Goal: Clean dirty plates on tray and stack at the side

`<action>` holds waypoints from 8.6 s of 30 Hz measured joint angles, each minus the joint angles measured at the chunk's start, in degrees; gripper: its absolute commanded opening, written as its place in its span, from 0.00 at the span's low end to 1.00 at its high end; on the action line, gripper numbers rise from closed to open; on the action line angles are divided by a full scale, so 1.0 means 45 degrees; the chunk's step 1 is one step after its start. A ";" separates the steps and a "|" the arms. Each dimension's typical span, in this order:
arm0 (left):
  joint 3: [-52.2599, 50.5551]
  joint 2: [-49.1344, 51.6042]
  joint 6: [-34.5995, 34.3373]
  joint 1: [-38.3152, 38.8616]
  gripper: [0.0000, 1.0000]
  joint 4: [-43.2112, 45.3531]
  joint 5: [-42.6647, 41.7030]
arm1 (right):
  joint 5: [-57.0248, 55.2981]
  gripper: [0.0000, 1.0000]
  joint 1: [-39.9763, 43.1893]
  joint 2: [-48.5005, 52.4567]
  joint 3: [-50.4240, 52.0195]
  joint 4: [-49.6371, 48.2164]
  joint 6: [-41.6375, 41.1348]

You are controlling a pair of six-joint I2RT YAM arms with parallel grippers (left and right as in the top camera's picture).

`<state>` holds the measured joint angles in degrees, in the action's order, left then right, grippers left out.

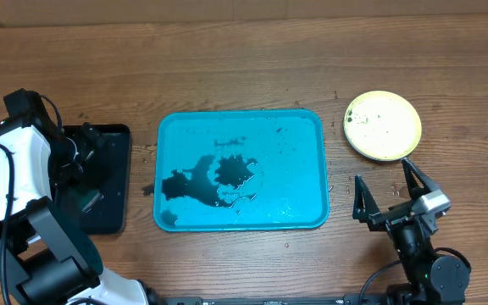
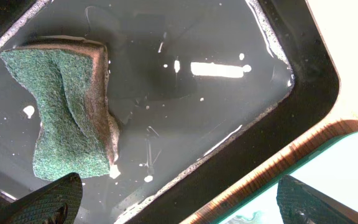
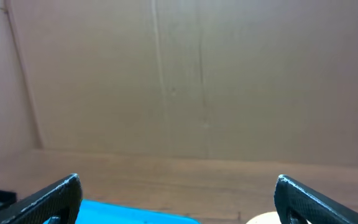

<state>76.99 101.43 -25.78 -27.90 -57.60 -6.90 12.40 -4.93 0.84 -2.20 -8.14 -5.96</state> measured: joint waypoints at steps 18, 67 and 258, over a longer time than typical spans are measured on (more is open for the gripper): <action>0.0000 0.0000 0.0000 0.0000 1.00 0.0000 0.0000 | -0.1622 1.00 -0.0010 -0.0049 0.0253 0.2909 0.0000; 0.0010 -0.0117 0.0442 0.0000 1.00 -0.0583 0.0010 | -0.2006 1.00 -0.0010 -0.0044 0.0253 0.2943 0.0000; -1.7000 -2.2323 0.4872 0.5304 1.00 1.1880 0.0690 | -0.2011 1.00 -0.0010 -0.0049 0.0253 0.2948 0.0000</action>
<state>0.49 0.97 -3.86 -4.03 -4.14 -3.79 3.36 -4.97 0.62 -1.06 5.13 -5.96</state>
